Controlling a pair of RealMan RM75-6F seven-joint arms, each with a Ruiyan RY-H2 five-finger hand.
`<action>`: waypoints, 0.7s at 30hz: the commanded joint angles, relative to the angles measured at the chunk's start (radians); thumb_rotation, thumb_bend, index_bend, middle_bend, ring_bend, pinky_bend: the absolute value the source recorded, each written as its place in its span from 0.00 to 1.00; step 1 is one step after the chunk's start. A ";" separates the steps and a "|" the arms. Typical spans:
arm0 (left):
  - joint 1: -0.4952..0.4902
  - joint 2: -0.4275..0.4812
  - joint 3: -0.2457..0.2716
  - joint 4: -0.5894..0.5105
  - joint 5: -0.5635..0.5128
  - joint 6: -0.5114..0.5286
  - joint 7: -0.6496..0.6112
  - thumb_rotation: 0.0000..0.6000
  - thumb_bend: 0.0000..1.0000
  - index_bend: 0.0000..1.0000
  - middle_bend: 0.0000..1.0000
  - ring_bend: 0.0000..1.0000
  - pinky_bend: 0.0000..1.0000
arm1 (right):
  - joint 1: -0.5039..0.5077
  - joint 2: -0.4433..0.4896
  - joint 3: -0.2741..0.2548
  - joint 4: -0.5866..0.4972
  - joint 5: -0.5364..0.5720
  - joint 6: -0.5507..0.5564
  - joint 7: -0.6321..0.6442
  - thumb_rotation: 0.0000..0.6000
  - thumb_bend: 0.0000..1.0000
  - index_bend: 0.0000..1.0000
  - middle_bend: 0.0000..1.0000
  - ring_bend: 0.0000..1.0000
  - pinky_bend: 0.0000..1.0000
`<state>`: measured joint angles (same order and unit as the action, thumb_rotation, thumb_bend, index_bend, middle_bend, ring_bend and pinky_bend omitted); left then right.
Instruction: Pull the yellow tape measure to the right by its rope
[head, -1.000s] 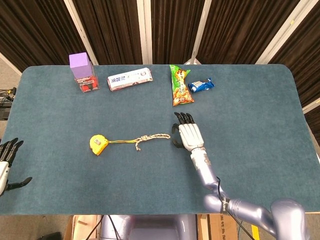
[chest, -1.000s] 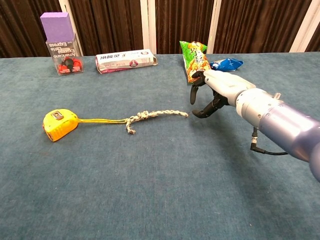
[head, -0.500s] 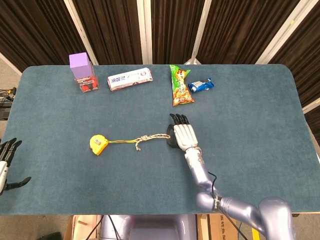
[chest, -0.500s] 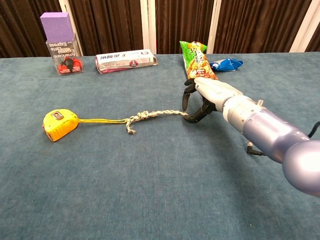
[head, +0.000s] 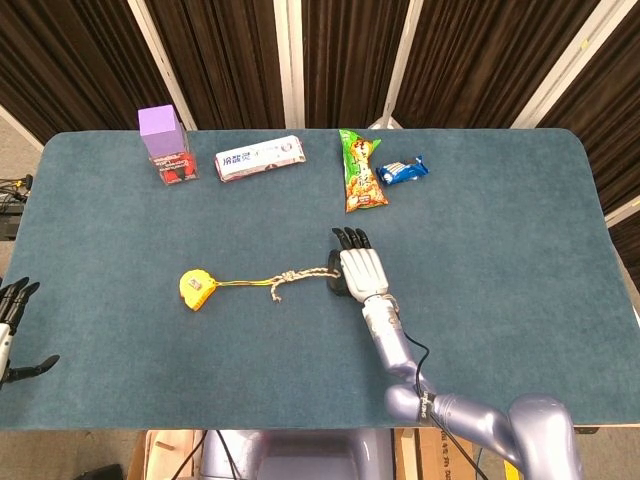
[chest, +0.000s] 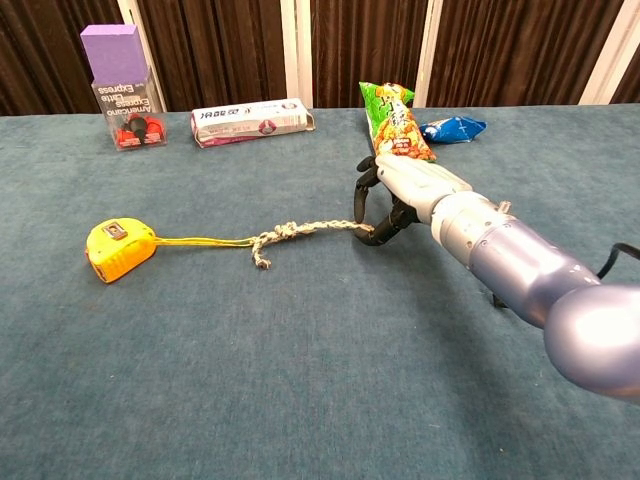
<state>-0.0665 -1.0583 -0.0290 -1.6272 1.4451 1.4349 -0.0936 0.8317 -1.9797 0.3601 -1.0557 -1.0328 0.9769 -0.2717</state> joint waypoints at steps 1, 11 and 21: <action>0.000 0.001 0.000 -0.001 -0.001 -0.001 -0.002 1.00 0.00 0.00 0.00 0.00 0.00 | 0.001 -0.002 0.000 0.001 0.002 -0.001 -0.003 1.00 0.38 0.58 0.13 0.00 0.00; 0.001 0.003 0.000 -0.002 -0.002 -0.002 -0.005 1.00 0.00 0.00 0.00 0.00 0.00 | 0.002 -0.004 0.000 0.004 0.007 -0.001 -0.012 1.00 0.39 0.58 0.13 0.00 0.00; 0.001 0.004 0.000 -0.004 -0.002 -0.003 -0.008 1.00 0.00 0.00 0.00 0.00 0.00 | -0.001 -0.007 -0.001 0.000 0.012 -0.001 -0.015 1.00 0.47 0.62 0.14 0.00 0.00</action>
<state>-0.0657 -1.0546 -0.0291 -1.6307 1.4433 1.4316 -0.1019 0.8311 -1.9867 0.3591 -1.0554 -1.0208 0.9758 -0.2864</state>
